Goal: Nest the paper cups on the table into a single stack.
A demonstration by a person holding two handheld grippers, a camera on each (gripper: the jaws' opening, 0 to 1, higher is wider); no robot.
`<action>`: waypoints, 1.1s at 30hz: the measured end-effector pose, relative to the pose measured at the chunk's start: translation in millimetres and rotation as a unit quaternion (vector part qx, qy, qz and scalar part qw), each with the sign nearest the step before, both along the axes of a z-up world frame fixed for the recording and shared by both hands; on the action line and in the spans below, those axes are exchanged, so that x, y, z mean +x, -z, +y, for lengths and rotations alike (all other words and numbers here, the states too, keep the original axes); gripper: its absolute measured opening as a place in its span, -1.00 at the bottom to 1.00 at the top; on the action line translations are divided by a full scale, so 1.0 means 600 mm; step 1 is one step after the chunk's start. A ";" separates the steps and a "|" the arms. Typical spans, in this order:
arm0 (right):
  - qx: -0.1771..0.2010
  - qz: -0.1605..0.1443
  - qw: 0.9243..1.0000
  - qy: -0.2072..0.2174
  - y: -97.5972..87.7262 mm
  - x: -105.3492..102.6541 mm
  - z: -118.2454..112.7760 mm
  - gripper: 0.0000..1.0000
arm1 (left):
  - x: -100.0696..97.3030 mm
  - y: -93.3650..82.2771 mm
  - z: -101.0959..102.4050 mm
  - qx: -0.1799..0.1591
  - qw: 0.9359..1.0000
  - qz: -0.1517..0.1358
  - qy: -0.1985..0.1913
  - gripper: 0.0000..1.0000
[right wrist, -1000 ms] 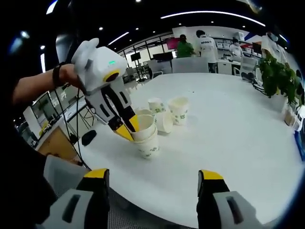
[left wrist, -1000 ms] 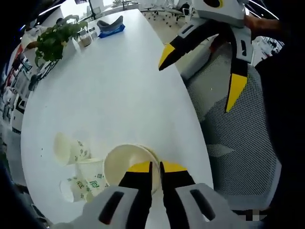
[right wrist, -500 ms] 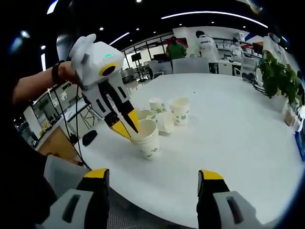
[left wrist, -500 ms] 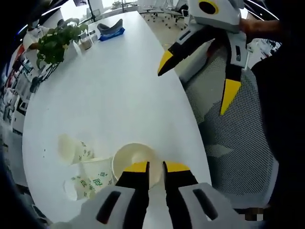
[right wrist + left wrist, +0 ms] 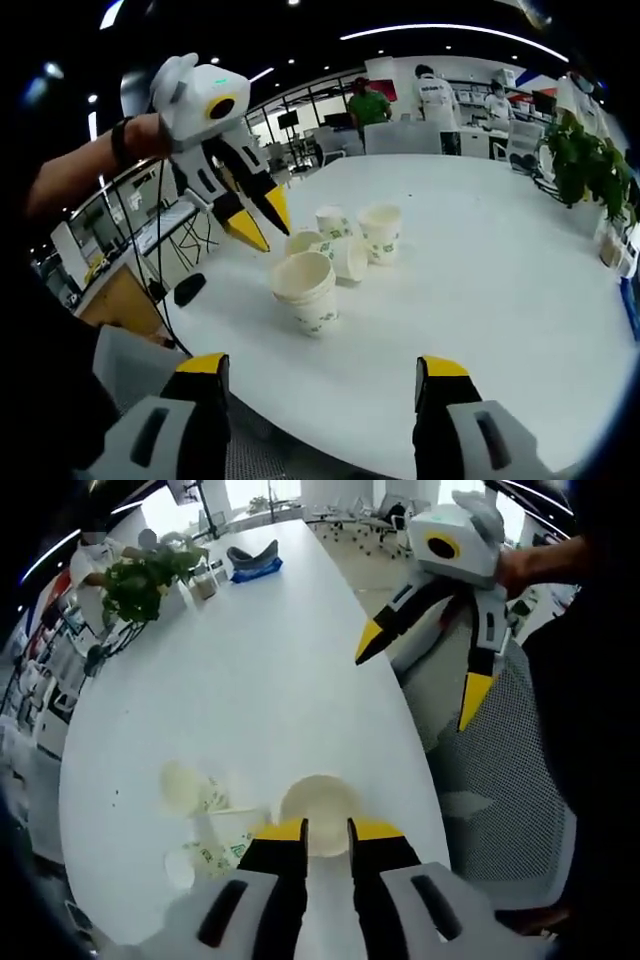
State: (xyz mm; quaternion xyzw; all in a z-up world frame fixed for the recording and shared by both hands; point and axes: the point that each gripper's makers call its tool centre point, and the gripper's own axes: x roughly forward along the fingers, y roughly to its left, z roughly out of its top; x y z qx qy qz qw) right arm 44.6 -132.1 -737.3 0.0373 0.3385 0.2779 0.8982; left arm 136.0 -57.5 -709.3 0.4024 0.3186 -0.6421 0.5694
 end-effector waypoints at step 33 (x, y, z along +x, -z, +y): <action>-0.002 -0.018 1.000 0.006 -0.018 0.011 -0.009 0.59 | 0.164 0.039 -0.060 -0.022 0.994 -0.046 -0.102 -0.15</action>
